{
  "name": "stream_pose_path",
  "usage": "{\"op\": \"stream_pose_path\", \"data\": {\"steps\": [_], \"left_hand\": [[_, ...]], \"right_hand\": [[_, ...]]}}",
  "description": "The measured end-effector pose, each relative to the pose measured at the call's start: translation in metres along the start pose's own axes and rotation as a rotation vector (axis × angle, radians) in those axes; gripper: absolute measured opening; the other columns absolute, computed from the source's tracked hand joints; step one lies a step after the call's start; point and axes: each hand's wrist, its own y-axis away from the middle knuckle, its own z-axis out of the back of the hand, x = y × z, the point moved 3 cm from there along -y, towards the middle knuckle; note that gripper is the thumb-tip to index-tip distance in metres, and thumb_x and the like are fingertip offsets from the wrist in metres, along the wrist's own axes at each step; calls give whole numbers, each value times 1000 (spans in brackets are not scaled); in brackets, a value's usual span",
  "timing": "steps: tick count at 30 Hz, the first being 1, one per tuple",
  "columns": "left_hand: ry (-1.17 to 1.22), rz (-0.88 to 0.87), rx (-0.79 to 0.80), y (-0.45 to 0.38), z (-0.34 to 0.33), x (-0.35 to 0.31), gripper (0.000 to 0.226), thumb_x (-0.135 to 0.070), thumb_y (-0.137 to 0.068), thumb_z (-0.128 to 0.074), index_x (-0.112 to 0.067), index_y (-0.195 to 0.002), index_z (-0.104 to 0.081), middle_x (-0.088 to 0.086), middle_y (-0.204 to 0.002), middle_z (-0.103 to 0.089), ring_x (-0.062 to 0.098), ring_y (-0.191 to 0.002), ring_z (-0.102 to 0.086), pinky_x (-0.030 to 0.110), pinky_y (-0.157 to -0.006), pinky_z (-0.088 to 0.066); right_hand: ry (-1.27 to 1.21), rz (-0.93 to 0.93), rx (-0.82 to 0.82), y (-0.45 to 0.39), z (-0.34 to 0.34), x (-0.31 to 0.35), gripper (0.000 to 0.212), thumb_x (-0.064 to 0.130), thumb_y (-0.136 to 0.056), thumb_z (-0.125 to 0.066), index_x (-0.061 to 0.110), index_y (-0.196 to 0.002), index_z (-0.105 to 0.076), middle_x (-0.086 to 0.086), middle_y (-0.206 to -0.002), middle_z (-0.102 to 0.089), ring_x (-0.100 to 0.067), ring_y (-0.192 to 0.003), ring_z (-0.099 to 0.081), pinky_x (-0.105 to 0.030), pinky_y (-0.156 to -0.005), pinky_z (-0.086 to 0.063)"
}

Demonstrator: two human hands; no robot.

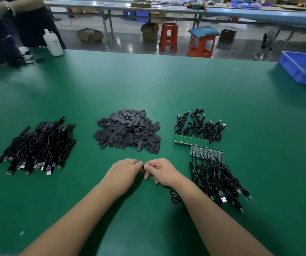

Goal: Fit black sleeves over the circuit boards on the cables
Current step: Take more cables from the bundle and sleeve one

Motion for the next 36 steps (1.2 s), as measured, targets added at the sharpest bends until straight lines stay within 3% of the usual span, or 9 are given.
{"op": "stream_pose_path", "data": {"steps": [3, 7, 13, 17, 23, 28, 31, 33, 36], "left_hand": [[20, -10, 10, -2, 1, -6, 24, -19, -96, -45, -20, -118, -56, 0, -104, -60, 21, -100, -56, 32, -80, -42], [27, -12, 9, -2, 2, -12, 16, -21, -96, -45, -19, -109, -55, 1, -100, -59, 22, -95, -56, 33, -75, -40], [6, 23, 25, -6, 3, -11, 16, -27, -98, -46, -20, -110, -55, 0, -97, -56, 23, -91, -59, 34, -70, -43], [-35, 44, 68, -7, 1, -9, 19, -24, -98, -46, -19, -115, -52, 0, -100, -54, 23, -92, -59, 31, -68, -39], [-43, 20, 94, -9, 2, -13, 22, -20, -98, -42, -15, -118, -50, 4, -105, -52, 25, -96, -56, 33, -73, -40], [-72, -3, 62, -9, 1, -13, 22, -21, -98, -41, -15, -117, -49, 3, -104, -52, 24, -96, -56, 32, -73, -39], [-48, -34, -7, -9, 0, -12, 28, -22, -98, -44, -15, -124, -51, 4, -106, -54, 25, -96, -57, 33, -73, -42], [80, -40, -150, -6, 1, -12, 38, -19, -96, -54, -11, -133, -53, 8, -115, -59, 30, -92, -62, 38, -71, -50], [419, 206, -370, 2, 6, -6, 45, -19, -96, -57, -15, -140, -50, 0, -129, -56, 24, -91, -63, 36, -79, -53]], "right_hand": [[-24, -1, 21, 0, -2, -1, 33, 29, -106, -45, 29, -81, -67, 19, -53, -63, -2, -39, -49, -18, -45, -41], [-139, -21, 44, -4, -3, -7, 28, 20, -106, -43, 11, -97, -68, 8, -89, -74, -14, -54, -61, -21, -43, -45], [-163, -38, 24, -8, -6, -11, 28, 18, -105, -43, 3, -104, -66, 0, -99, -74, -13, -55, -63, -22, -44, -47], [-186, -66, 6, -7, -5, -10, 23, 20, -105, -45, 13, -111, -66, 3, -97, -72, -16, -58, -64, -22, -45, -47], [-182, -59, 7, -4, -5, -7, 28, 18, -106, -41, 2, -107, -65, 6, -91, -71, -22, -64, -66, -25, -46, -46], [-199, -46, 9, -4, -5, -6, 27, 16, -105, -41, 2, -106, -65, 10, -85, -70, -15, -59, -66, -22, -43, -46], [-198, -45, 8, -5, -5, -7, 26, 16, -105, -41, 5, -102, -65, 6, -92, -72, -15, -59, -66, -22, -43, -46], [-219, -55, -13, -5, -4, -7, 25, 17, -105, -42, 6, -105, -64, 1, -95, -74, -15, -60, -65, -22, -44, -46], [-405, -97, -81, -5, -2, -6, 23, 16, -106, -43, 7, -116, -61, -3, -91, -73, -12, -56, -60, -20, -43, -44]]}}
